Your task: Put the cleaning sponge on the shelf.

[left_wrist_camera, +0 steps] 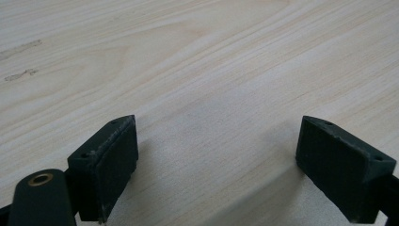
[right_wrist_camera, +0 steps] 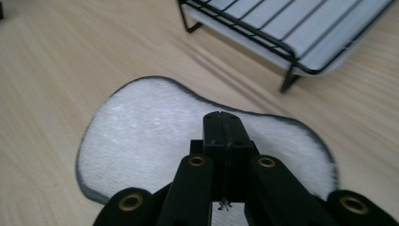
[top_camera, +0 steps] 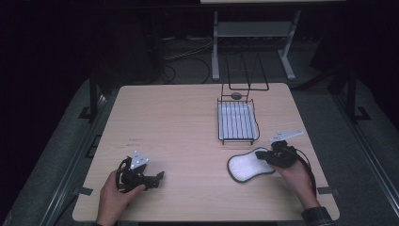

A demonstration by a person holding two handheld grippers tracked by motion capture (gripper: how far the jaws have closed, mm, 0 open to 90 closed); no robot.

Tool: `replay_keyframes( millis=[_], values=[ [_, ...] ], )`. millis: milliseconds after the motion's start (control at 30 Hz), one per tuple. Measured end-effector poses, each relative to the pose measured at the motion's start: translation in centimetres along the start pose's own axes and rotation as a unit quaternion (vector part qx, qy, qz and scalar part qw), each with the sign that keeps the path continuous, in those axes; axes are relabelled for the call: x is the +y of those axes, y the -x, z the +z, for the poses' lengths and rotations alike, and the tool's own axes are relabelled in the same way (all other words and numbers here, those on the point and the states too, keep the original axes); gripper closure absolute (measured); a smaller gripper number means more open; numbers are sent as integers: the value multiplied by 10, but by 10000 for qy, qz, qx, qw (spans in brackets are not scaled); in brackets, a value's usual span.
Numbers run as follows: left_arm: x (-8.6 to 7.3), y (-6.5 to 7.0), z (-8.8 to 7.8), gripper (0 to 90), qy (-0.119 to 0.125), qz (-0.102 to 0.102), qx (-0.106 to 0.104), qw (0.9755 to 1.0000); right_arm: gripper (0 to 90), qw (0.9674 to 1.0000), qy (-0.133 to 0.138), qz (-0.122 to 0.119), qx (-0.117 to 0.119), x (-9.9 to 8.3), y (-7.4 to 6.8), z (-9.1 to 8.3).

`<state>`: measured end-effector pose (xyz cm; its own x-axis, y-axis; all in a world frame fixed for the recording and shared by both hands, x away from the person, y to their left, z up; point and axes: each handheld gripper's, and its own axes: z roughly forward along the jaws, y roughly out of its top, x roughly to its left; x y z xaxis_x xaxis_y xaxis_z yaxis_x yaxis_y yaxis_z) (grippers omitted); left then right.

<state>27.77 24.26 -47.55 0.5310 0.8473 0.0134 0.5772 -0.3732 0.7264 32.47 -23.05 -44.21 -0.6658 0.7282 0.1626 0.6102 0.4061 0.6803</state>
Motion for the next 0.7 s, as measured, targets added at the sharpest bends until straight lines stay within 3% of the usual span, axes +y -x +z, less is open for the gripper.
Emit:
replay_keyframes(
  millis=[267,600,700],
  values=[
    [0,0,0,127,0,-6,-5,10000,898,9990,-336,-298,57,1,-16,14],
    [0,0,0,127,-14,9,-2,10000,898,9975,-431,-495,250,-8,-43,12],
    [0,0,0,127,-14,18,1,10000,898,9976,-338,-517,305,-7,-45,7]
  ],
)
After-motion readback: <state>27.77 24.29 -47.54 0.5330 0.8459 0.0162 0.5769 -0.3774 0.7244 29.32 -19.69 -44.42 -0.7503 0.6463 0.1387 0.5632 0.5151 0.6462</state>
